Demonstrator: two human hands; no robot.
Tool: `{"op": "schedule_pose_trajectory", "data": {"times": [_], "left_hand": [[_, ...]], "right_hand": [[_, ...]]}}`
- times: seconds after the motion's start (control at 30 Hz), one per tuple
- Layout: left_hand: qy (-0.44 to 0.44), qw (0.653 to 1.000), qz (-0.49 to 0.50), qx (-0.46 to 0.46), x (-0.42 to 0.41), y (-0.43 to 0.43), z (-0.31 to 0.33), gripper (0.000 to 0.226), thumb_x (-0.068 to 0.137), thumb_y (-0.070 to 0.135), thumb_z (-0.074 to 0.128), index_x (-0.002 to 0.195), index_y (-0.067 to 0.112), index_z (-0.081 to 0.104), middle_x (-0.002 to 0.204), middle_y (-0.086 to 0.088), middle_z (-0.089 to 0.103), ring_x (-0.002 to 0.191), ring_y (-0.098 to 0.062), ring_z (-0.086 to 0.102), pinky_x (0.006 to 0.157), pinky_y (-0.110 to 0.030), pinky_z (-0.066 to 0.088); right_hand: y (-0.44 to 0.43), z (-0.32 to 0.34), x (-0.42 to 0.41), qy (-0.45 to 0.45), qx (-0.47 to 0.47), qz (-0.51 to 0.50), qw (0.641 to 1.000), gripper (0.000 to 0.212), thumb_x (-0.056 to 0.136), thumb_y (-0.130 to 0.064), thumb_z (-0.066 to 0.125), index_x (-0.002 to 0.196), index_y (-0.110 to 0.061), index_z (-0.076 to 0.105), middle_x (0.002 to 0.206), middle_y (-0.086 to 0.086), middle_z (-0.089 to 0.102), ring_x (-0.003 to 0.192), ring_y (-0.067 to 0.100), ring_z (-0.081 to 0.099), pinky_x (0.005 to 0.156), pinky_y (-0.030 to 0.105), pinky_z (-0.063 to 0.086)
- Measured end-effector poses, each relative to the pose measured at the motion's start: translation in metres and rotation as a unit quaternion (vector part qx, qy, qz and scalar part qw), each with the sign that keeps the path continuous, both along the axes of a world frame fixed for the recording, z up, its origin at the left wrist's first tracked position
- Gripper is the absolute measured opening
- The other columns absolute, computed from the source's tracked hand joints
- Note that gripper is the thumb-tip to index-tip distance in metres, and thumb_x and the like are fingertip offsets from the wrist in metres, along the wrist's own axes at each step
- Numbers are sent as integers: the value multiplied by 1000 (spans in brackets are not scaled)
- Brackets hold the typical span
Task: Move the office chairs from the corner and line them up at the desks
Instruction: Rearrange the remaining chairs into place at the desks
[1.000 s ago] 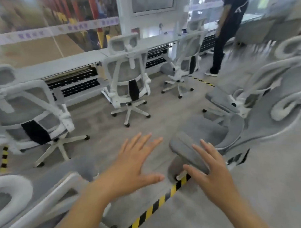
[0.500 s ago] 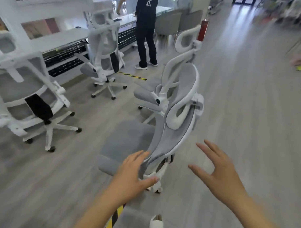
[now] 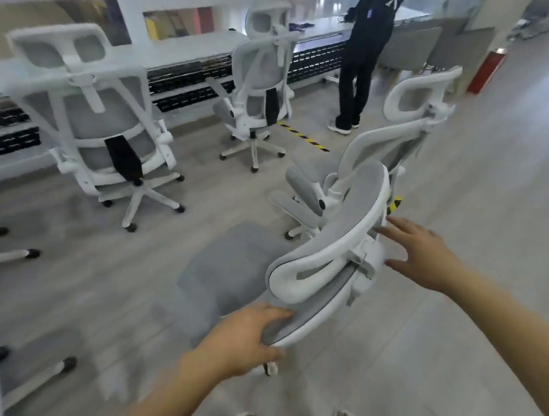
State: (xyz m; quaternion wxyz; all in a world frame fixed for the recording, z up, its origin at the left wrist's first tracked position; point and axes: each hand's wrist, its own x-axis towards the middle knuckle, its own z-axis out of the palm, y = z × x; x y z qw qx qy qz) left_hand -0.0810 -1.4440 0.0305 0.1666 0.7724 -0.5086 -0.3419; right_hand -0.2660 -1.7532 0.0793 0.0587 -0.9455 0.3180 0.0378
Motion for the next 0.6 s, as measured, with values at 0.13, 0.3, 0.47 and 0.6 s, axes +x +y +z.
{"op": "schedule_pose_trajectory", "data": {"times": [0.13,0.3,0.47,0.6], "left_hand": [[-13,994,110,8,-21,0,7,57,85,33,68,134,52,47,133,33,42,122,7,41,86,3,29],[-60,956,286,8,-71,8,11,49,87,20,59,130,45,57,131,29,53,124,-2,51,95,-11,37],[-125,870,475,-32,-117,-1,-1,58,78,60,68,130,39,56,129,23,49,118,0,46,96,-21,40],[-147,822,540,-105,-132,-4,-9,70,71,68,67,130,34,55,127,30,38,130,5,27,107,-22,29]], "right_hand": [[-66,-14,28,2,20,114,993,66,77,-49,75,137,-34,52,153,-3,38,144,23,28,111,52,28],[-103,-28,33,-54,88,237,966,69,66,-62,67,125,-25,65,132,-4,61,131,25,45,107,49,36],[-103,-56,31,-151,88,293,940,56,69,-47,70,118,-20,70,123,-2,67,128,22,47,107,35,34],[-80,-62,38,-193,72,318,925,54,71,-44,69,115,-13,70,117,7,69,122,32,52,102,45,38]]}}
